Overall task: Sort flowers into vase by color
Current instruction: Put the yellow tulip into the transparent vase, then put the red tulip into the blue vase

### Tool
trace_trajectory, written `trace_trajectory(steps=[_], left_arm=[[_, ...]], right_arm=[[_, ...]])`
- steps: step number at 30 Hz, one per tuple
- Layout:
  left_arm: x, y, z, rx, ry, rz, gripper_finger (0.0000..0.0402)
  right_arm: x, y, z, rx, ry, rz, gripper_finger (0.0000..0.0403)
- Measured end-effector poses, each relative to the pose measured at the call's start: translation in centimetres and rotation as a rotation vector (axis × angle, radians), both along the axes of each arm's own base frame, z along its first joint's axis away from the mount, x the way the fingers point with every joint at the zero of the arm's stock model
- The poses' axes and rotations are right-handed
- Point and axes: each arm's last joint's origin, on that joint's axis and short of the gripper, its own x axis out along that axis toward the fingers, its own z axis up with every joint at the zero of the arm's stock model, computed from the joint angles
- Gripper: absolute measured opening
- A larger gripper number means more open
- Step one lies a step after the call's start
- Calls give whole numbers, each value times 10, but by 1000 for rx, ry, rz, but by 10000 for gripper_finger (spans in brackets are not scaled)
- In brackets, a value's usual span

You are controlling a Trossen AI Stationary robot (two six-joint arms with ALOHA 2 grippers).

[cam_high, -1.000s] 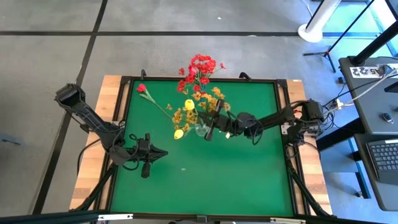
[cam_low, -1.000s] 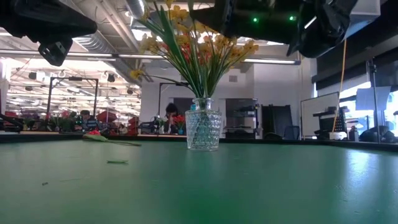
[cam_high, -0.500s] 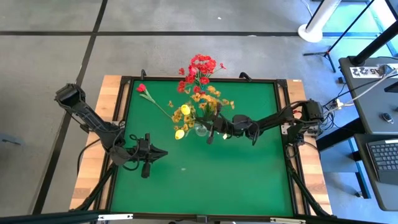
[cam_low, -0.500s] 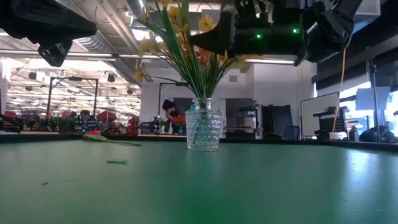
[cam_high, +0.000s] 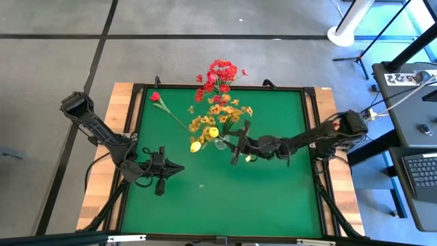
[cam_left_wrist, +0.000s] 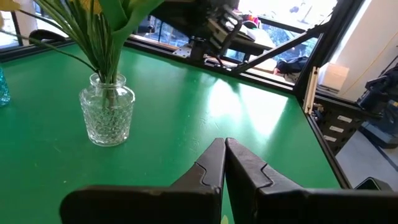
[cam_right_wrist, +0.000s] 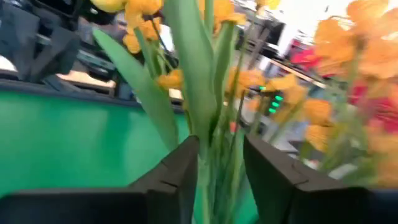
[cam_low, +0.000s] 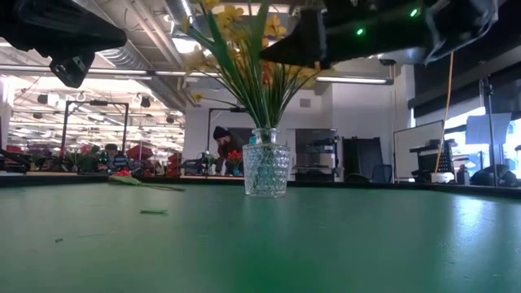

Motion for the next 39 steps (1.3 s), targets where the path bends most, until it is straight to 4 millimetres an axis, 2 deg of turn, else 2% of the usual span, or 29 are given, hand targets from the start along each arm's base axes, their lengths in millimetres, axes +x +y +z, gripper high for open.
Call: trace_trajectory(steps=[5,11,13,17,21,26,31,39], left_arm=[[0,0,0,4,-3,17,7],[-1,8,1,-35,-75,269,7],[0,10,2,-60,-87,301,7],[6,23,-3,-132,-100,403,7],[12,43,-16,-170,-37,508,7],[13,77,-38,-293,187,597,7],[8,108,-50,-418,318,772,7],[7,162,-49,-510,393,950,7]], right_arm=[[-16,23,16,-13,16,-41,159],[-33,49,35,1,-29,23,172],[-40,57,41,-2,-37,33,173],[-56,72,51,-50,-41,-19,173],[-76,85,65,-86,-44,-124,173],[-93,95,70,-92,-18,-161,173],[-94,96,64,-65,12,-150,173],[-93,92,55,-32,46,-167,173]])
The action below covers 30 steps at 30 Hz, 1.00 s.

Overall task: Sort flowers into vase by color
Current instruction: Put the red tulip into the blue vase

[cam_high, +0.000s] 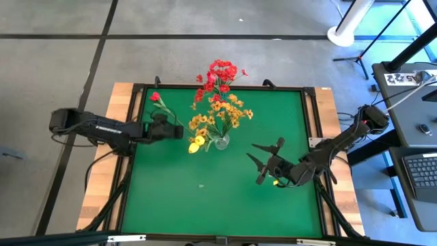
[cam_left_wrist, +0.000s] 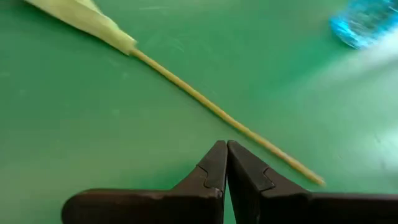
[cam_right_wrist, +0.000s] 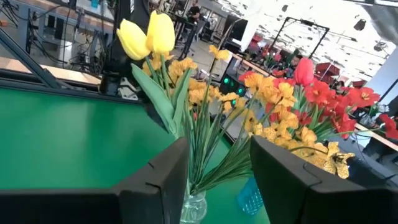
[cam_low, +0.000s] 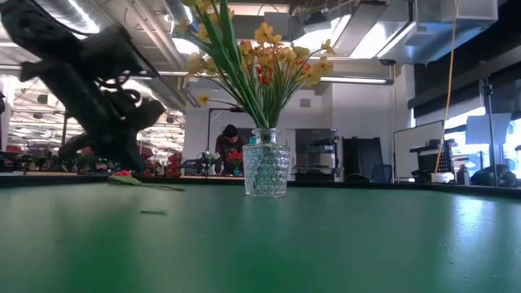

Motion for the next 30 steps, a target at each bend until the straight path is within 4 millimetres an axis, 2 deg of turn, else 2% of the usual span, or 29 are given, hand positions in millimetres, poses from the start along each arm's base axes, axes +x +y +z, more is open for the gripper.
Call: trace_trajectory(steps=[6,12,16,19,25,30], left_arm=[[1,36,16,-57,60,-16,10],[6,65,57,-31,146,-51,51],[-4,84,85,-76,229,19,85],[-15,93,97,-188,214,76,108],[-28,102,97,-390,62,197,150],[-27,109,85,-440,85,248,179]], right_arm=[[0,0,0,-3,4,0,173],[0,0,-1,-9,12,1,172],[0,0,-3,-21,30,1,172],[-1,0,-5,-31,45,1,172],[0,0,-5,-30,49,22,172],[0,1,-5,-28,49,28,172]])
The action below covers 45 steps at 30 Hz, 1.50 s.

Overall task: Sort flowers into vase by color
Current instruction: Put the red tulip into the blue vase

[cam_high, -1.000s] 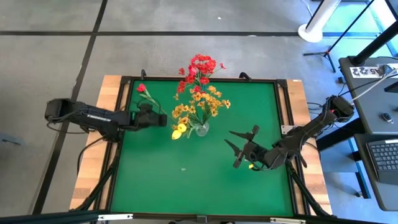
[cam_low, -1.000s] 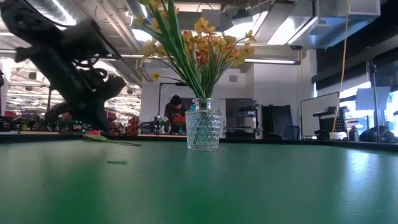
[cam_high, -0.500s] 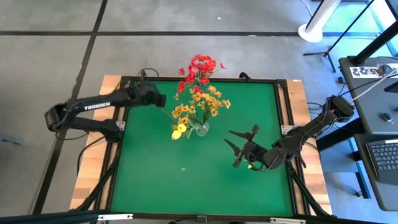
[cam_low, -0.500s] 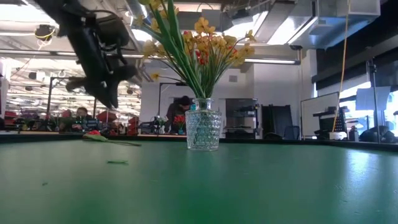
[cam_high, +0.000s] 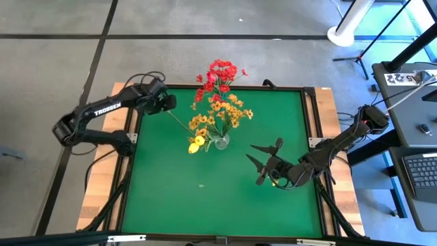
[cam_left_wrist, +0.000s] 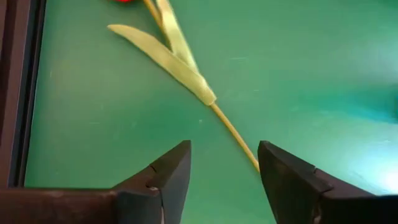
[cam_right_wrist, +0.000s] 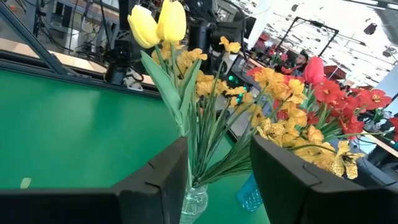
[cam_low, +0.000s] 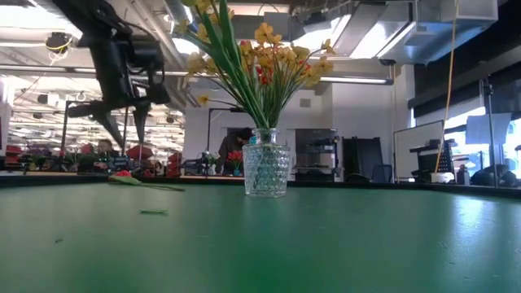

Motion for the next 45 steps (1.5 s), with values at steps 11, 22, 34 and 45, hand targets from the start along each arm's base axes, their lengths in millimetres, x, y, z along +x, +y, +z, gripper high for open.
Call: trace_trajectory(steps=[11,22,34,45], left_arm=[[3,34,-49,-232,29,138,192],[-2,64,-63,-215,-108,273,192],[-20,70,-74,-273,-32,352,160],[-25,73,-78,-261,26,261,26]], right_arm=[[0,0,-2,-13,23,5,172],[0,1,-5,-15,48,51,172],[-1,1,-10,-6,82,64,172],[-1,1,-11,6,89,75,172]])
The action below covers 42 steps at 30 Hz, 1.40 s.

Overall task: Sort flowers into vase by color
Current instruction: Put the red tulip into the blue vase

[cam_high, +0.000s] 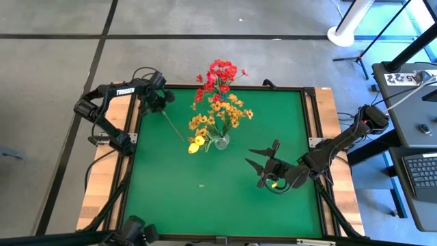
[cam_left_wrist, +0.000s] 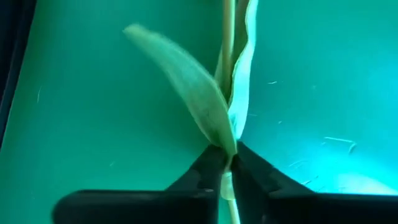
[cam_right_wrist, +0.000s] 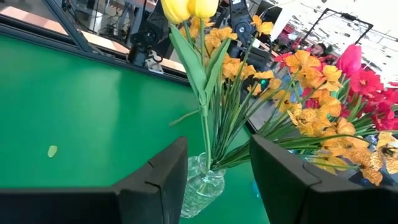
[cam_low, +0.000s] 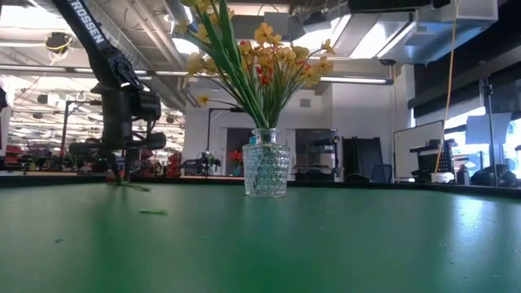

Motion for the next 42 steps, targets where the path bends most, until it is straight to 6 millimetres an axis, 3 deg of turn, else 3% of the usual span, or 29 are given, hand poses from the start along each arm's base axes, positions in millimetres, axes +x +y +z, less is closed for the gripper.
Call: trace_trajectory(steps=[4,9,13,16,21,26,30,34,42], left_arm=[[11,3,8,52,5,-82,9],[31,4,52,231,-22,-221,4],[45,-6,113,436,-70,-282,2],[49,-26,166,627,-113,-322,2],[48,-73,246,975,-131,-418,1],[48,-118,303,1283,-207,-576,1],[60,-143,322,1441,-298,-731,0],[78,-161,324,1533,-276,-928,0],[96,-180,322,1597,-264,-1109,0]], right_arm=[[0,-1,0,-26,4,-22,172],[-1,-2,1,-35,-4,-54,172],[-1,-2,2,-32,-13,-64,172],[-1,-2,5,-16,-34,-65,172],[-2,-3,12,18,-77,-59,172],[1,-4,25,-7,-144,-57,172],[13,-17,51,35,-226,-60,172],[32,-39,87,48,-250,30,172],[54,-104,164,153,-244,195,172]])
